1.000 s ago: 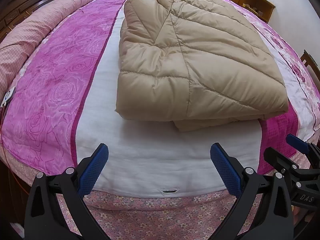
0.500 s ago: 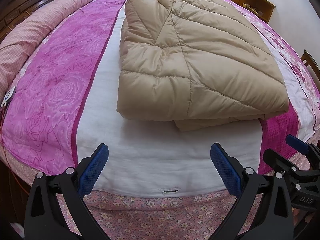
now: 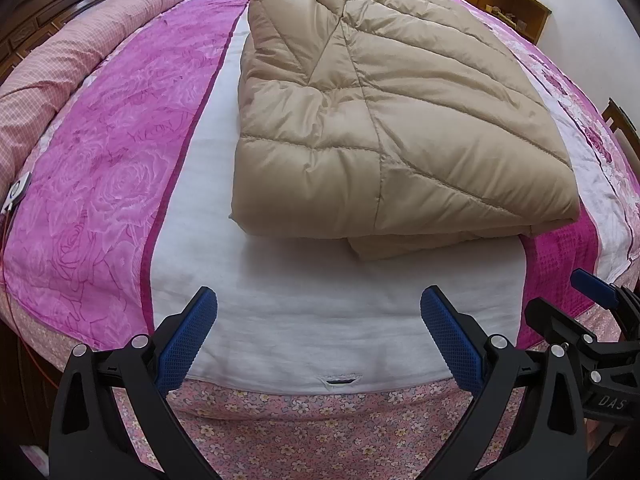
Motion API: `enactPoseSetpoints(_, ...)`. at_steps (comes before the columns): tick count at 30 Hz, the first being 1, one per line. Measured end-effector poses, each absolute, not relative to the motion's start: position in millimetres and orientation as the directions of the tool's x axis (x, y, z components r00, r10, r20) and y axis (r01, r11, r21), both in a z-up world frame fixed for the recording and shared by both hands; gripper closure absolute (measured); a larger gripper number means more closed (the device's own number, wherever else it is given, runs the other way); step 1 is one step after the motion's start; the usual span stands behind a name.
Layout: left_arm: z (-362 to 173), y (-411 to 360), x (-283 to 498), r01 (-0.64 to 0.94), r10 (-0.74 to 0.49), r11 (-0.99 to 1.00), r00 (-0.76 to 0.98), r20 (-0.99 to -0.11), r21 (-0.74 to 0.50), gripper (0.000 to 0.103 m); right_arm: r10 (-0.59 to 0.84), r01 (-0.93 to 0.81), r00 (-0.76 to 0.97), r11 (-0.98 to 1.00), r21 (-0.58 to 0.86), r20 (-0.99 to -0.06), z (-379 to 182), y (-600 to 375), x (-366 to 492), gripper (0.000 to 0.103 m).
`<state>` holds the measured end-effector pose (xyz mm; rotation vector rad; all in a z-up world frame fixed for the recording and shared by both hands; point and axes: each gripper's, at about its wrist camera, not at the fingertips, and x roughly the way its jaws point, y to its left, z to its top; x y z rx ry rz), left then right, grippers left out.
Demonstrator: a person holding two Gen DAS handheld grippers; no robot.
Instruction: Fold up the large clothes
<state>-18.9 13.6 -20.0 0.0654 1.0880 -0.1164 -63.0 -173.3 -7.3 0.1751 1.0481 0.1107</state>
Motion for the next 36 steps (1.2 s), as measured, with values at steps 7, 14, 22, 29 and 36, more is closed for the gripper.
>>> enactPoseSetpoints(7, -22.0, 15.1, -18.9, 0.122, -0.062, 0.992, 0.456, -0.888, -0.007, 0.006, 0.174, -0.007, 0.494, 0.98, 0.197, -0.852, -7.9, -170.3, -63.0, 0.005)
enactPoseSetpoints(14, -22.6, 15.9, -18.9, 0.127, -0.064, 0.992, 0.451, -0.89, -0.007, 0.006, 0.175, -0.006, 0.493, 0.98, 0.198, -0.852, -8.1, -170.1, -62.9, 0.005)
enactPoseSetpoints(22, -22.8, 16.5, -18.8, 0.125, -0.064, 0.992, 0.447, -0.892, -0.008, 0.006, 0.176, -0.008, 0.491, 0.98, 0.198, -0.853, -9.1, -168.3, -62.4, 0.005)
enactPoseSetpoints(29, -23.3, 16.3, -18.9, 0.128, -0.066, 0.992, 0.444, -0.893, -0.01, 0.006, 0.177, -0.007, 0.49, 0.98, 0.199, -0.853, -9.5, -168.0, -62.1, 0.005)
enactPoseSetpoints(36, -26.2, 18.5, -14.7, 0.122, -0.084, 0.992, 0.428, -0.9, -0.034, 0.006, 0.178, -0.008, 0.489, 0.98, 0.2, -0.854, -9.5, -168.2, -61.8, 0.005)
